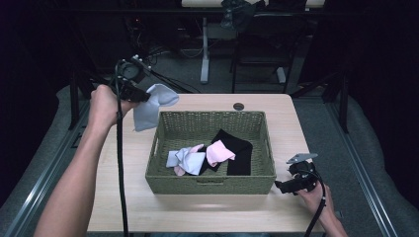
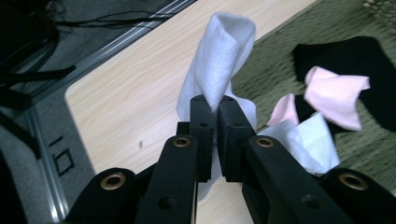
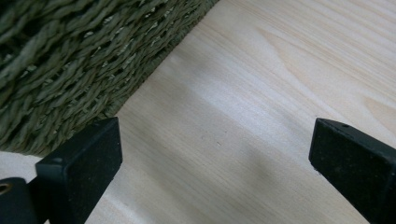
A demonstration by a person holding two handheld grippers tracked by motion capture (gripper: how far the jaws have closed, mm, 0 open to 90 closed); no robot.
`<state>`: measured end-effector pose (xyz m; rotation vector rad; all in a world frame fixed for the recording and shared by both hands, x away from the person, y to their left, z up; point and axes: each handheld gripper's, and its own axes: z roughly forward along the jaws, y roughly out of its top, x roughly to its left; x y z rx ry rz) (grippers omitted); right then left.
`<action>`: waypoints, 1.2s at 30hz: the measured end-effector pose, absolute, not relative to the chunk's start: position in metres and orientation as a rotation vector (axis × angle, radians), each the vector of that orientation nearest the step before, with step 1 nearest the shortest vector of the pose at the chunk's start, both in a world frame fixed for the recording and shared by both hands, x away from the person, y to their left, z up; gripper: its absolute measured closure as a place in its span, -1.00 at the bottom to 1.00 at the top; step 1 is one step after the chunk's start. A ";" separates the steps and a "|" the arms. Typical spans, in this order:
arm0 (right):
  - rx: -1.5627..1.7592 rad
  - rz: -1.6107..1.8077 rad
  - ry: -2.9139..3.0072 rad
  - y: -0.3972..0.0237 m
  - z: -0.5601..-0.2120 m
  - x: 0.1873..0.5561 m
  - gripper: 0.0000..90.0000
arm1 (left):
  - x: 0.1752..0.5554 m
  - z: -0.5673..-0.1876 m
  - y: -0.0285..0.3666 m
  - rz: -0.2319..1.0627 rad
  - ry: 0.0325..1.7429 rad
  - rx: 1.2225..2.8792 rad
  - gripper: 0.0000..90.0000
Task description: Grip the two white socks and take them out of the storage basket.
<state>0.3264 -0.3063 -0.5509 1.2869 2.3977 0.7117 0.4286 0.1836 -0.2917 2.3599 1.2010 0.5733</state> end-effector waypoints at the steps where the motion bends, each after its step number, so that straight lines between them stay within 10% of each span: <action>1: 1.287 0.720 2.401 -0.306 -0.551 0.326 -0.95 | 0.426 -0.291 0.189 0.586 1.211 2.353 0.91; 18: 1.305 0.712 2.391 -0.307 -0.552 0.325 -0.95 | 0.411 -0.325 0.272 0.583 1.412 2.226 0.91; 36: 1.290 0.693 2.398 -0.307 -0.553 0.326 -0.95 | 0.415 -0.449 0.302 0.401 1.612 2.193 0.90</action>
